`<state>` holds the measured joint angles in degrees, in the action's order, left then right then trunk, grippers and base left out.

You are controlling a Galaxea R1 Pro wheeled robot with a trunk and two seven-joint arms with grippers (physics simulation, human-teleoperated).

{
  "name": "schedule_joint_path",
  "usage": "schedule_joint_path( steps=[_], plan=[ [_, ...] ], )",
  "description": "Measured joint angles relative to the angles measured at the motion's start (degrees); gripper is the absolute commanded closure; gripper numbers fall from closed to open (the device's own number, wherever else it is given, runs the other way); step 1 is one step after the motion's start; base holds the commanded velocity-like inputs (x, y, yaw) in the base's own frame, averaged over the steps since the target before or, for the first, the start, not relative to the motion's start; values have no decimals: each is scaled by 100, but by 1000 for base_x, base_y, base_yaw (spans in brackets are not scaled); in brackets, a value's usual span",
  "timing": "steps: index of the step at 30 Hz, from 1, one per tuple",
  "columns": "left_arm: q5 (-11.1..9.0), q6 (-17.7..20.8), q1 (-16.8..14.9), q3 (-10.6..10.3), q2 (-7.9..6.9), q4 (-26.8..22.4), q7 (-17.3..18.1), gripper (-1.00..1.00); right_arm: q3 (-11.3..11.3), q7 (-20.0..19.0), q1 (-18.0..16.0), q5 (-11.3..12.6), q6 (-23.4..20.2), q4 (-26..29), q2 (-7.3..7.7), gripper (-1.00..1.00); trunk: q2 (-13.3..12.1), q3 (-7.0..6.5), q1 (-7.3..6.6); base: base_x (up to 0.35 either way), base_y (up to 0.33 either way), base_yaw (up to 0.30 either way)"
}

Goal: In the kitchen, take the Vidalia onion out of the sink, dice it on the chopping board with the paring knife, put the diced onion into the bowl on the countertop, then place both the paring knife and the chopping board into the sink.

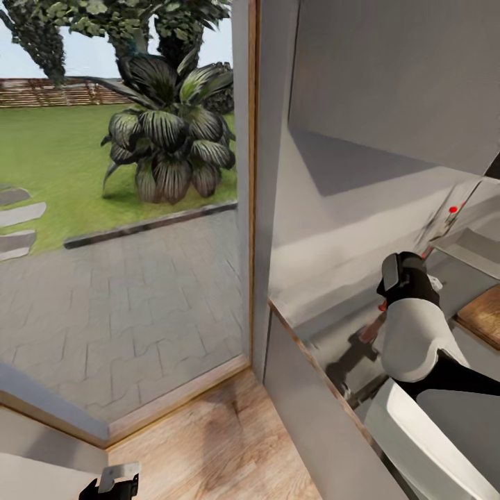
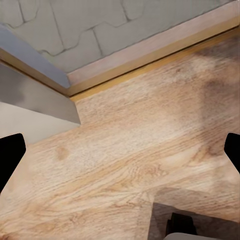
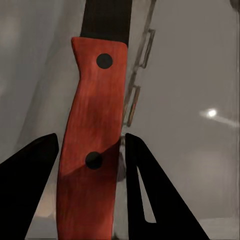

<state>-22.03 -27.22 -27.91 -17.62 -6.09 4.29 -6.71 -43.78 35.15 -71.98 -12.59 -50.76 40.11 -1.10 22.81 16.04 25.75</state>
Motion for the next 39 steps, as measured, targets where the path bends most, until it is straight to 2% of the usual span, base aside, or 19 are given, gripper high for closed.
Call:
schedule_joint_path(
  steps=[5, 11, 22, 24, 25, 26, 28, 30, 35, 37, 39],
  plan=[
    [0, 1, -1, 0, 0, 0, 0, -100, 38, 0, 0, 4, -163, 175, -5, 100, 0, -45, 0, 0, 0, 0],
    [1, 0, -1, 0, 0, 1, 1, -100, 307, 1, -1, 10, -479, 492, -28, 100, 0, -89, 1, -35, 0, 0],
    [0, 0, -3, 0, -9, 0, 0, -100, 637, -85, 0, 43, -535, 776, -26, 100, -1, -96, 4, -288, 0, 0],
    [0, 0, -3, 0, -9, 0, 0, -100, 917, -153, -1, 47, -532, 780, -30, 100, -1, -96, 4, -337, 0, 0],
    [0, 0, -2, 0, -9, 0, 0, -100, 1124, -174, -1, 46, -532, 782, -33, 100, -1, -96, 4, -337, 0, 0],
    [0, 0, -2, 0, -9, 0, 0, -100, 1435, -192, -1, 49, -532, 783, -38, 100, -1, -96, 4, -337, 0, 0],
    [0, 0, 0, 0, -9, 0, 0, -100, 1630, -202, -1, 37, -541, 784, -46, 100, -1, -96, 4, -338, 0, 0],
    [0, 0, 1, 0, -9, 0, 0, -100, 1756, -209, -1, 34, -544, 792, -49, 100, -2, -96, 4, -338, 0, 0],
    [1, 0, 4, -3, -4, 0, 0, -100, 1808, -220, -2, 52, -544, 1227, -35, 100, -1, -96, 4, -337, 0, 0],
    [0, 0, 0, -3, -5, 0, 1, -100, 1839, -287, -2, 148, -544, 1423, -37, 100, -1, -96, 3, -300, -50, 0],
    [0, 1, 1, -1, -2, -1, 1, -100, 2001, -414, -2, 200, -544, 1483, -36, 100, -1, -96, 3, -242, -166, 0]
  ],
)
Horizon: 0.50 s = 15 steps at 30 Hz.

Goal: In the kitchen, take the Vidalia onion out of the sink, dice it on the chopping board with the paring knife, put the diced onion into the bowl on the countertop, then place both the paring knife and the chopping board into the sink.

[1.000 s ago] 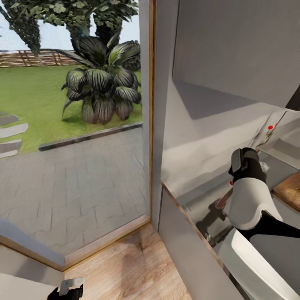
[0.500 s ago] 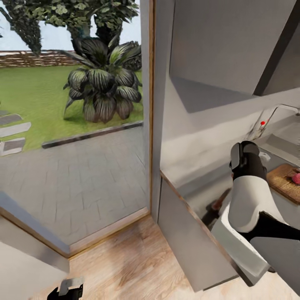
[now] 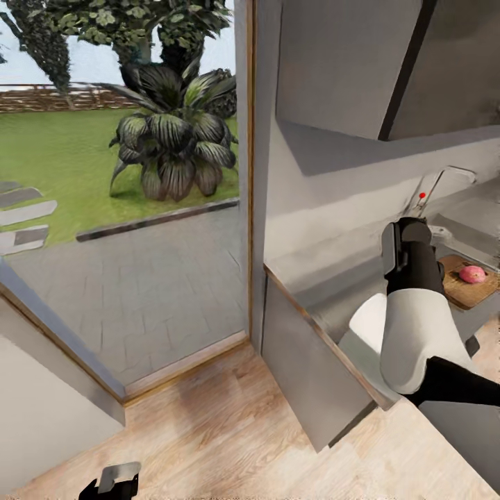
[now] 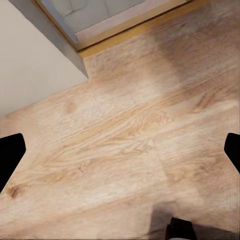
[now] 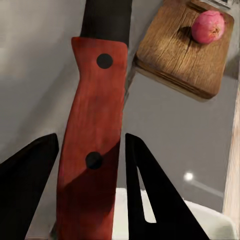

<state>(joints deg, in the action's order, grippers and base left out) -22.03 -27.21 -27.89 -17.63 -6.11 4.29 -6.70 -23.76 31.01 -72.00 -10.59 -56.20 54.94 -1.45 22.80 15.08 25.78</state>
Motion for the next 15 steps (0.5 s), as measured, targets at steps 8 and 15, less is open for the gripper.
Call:
schedule_joint_path(
  steps=[8, 15],
  plan=[
    [0, 1, 0, 1, -1, -1, 1, -100, 622, -448, -1, 11, -18, 96, 26, 100, 0, 0, 0, -218, -247, 0],
    [0, 1, -2, -1, 1, 0, -7, -100, 1229, -472, -1, 21, -11, 342, 31, 100, 1, 0, 0, -225, -250, 0]
  ],
)
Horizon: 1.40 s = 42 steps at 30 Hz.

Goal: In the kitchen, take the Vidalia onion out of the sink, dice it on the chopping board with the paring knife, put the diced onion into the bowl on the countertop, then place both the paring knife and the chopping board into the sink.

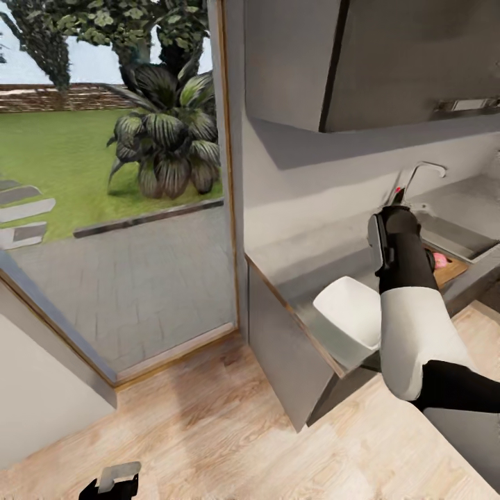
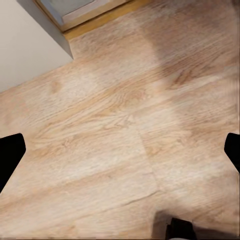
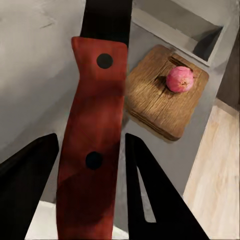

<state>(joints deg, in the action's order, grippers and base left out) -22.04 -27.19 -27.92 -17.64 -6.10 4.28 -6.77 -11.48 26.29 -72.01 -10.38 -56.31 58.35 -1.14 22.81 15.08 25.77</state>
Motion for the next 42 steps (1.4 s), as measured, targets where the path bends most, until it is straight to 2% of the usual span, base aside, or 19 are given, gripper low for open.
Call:
schedule_joint_path(
  steps=[4, 8, 11, 14, 19, 25, 32, 42],
  plan=[
    [-1, -1, -1, 3, -5, 0, -1, -100, 546, -9, 0, -15, 22, 42, -6, 100, 1, 0, -1, -166, -186, 0],
    [0, -3, 0, 2, -10, 1, -2, -100, 760, -17, 0, -6, 48, 87, -48, 100, 0, 0, -2, -36, -40, 0],
    [-3, -3, 2, 2, -11, 1, -8, -100, 788, -18, 1, 4, 56, 104, -82, 100, 0, 0, -2, -8, -9, 0],
    [-7, -3, 0, 2, -11, 0, -10, -100, 797, -114, 1, 55, 68, 109, -228, 100, 0, 0, -2, -2, -2, 0],
    [-8, -4, 0, 7, -15, -5, -21, -100, 798, -335, 1, 46, 72, 99, -284, 100, 0, 0, -2, 0, 0, 0],
    [-17, -3, 0, 11, -50, 1, -35, -100, 794, -1069, 1, 41, 237, 37, -285, 100, 0, 0, -2, 0, 0, 0],
    [-17, -3, 2, 11, -52, 1, -38, -100, 790, -1190, 51, 34, 267, 34, -281, 100, 0, 0, -2, 0, 0, 0],
    [-17, -1, 1, 11, -30, 0, -37, -100, 790, -1404, 61, 184, 262, 74, -387, 100, 0, 0, -1, -182, -75, 0]
  ],
)
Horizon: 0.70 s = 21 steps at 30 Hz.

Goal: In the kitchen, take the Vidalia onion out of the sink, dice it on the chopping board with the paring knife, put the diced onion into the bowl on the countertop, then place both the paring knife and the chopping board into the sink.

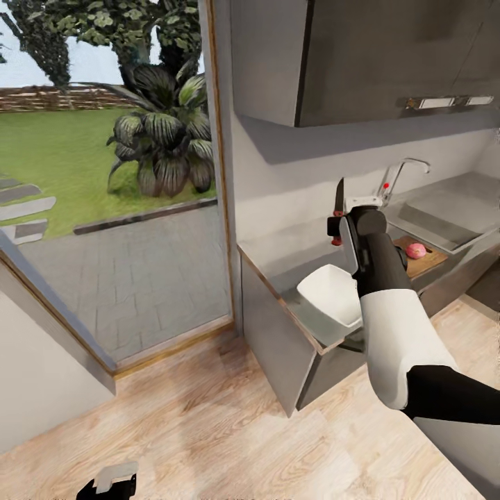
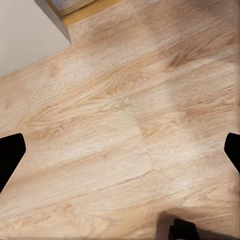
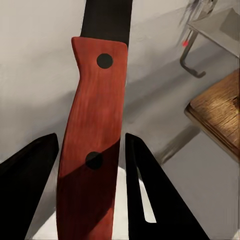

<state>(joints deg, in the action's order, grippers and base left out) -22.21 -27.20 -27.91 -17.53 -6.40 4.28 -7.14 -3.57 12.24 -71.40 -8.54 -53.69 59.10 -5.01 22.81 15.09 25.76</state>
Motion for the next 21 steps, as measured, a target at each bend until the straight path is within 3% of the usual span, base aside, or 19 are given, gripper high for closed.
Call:
schedule_joint_path(
  steps=[6, 21],
  plan=[
    [0, 1, 1, 6, 104, -2, 0, -100, 4, -23, 64, 9, 9, 1, -17, 100, 0, 16, -1, -10, -283, 160],
    [-1, 1, 1, 9, 109, -2, 0, -100, 8, -28, 69, 8, 9, 1, -23, 100, 0, 87, 0, -7, -314, 220]
  ],
)
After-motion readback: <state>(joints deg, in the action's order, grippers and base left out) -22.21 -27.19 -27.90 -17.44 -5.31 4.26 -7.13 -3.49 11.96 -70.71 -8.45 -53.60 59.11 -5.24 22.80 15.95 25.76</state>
